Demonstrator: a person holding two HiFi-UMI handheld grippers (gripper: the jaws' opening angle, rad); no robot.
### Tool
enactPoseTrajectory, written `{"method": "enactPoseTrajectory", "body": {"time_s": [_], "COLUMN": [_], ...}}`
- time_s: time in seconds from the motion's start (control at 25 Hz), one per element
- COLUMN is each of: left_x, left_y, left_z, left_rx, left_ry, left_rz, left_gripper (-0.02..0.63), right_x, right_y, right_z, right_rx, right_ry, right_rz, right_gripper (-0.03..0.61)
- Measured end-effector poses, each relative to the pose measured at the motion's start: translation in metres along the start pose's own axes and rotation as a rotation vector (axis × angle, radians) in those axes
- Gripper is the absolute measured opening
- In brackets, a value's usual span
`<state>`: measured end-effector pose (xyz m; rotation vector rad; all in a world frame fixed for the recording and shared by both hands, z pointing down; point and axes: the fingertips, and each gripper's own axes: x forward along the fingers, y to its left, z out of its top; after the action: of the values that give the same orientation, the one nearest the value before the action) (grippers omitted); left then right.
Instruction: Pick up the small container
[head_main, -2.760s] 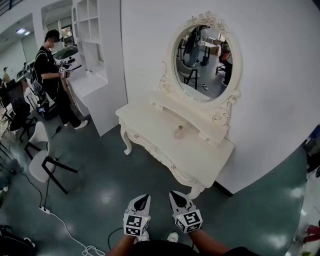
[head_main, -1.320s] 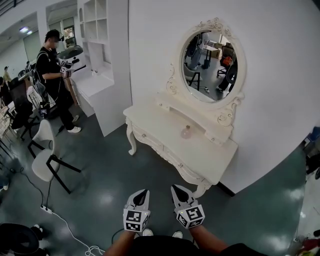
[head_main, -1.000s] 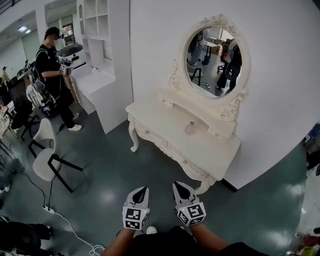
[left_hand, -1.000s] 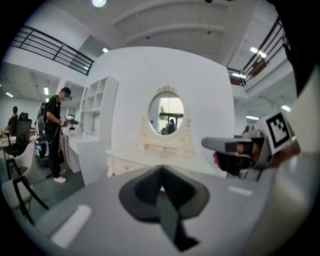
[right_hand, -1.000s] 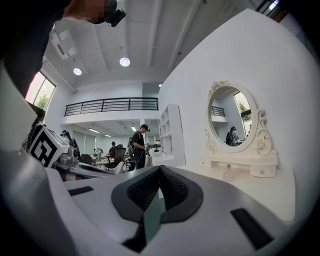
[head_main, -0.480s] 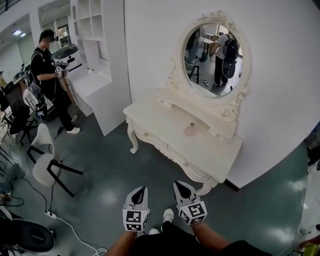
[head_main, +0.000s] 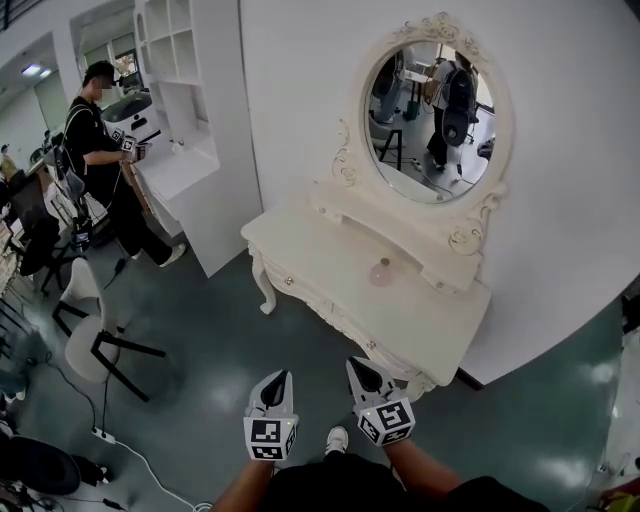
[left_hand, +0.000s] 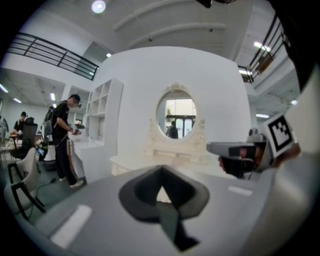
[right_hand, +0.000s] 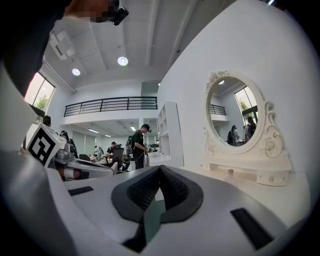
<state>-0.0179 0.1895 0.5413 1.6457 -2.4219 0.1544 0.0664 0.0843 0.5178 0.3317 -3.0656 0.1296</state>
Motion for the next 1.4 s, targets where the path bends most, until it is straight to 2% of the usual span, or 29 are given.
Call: {"method": "enactPoseTrajectory", "body": {"time_s": [0.28, 0.64, 0.92, 1.16, 1.4], "left_x": [0.045, 0.084, 0.099, 0.124, 0.153], "left_y": [-0.007, -0.019, -0.022, -0.024, -0.008], "left_z": [0.011, 0.017, 0.024, 0.027, 0.037], "left_rx": [0.001, 0.019, 0.025, 0.023, 0.043], "left_ry": [0.000, 0.033, 0.043, 0.037, 0.024], "left_rz": [-0.005, -0.007, -0.012, -0.050, -0.103], "left_gripper": [0.006, 0.006, 0.006, 0.006, 0.006], "right_x": [0.028, 0.032, 0.036, 0.058, 0.088], "right_y": [-0.035, -0.080, -0.098, -0.105, -0.119], "right_z": [0.008, 0.001, -0.004, -0.005, 0.004], "right_rx": [-0.037, 0.007, 0.035, 0.038, 0.017], "right_ry": [-0.009, 0.009, 0.020, 0.013, 0.009], "right_rz": [0.028, 0.006, -0.011, -0.016, -0.060], "right_gripper": [0.005, 0.005, 0.005, 0.005, 0.005]}}
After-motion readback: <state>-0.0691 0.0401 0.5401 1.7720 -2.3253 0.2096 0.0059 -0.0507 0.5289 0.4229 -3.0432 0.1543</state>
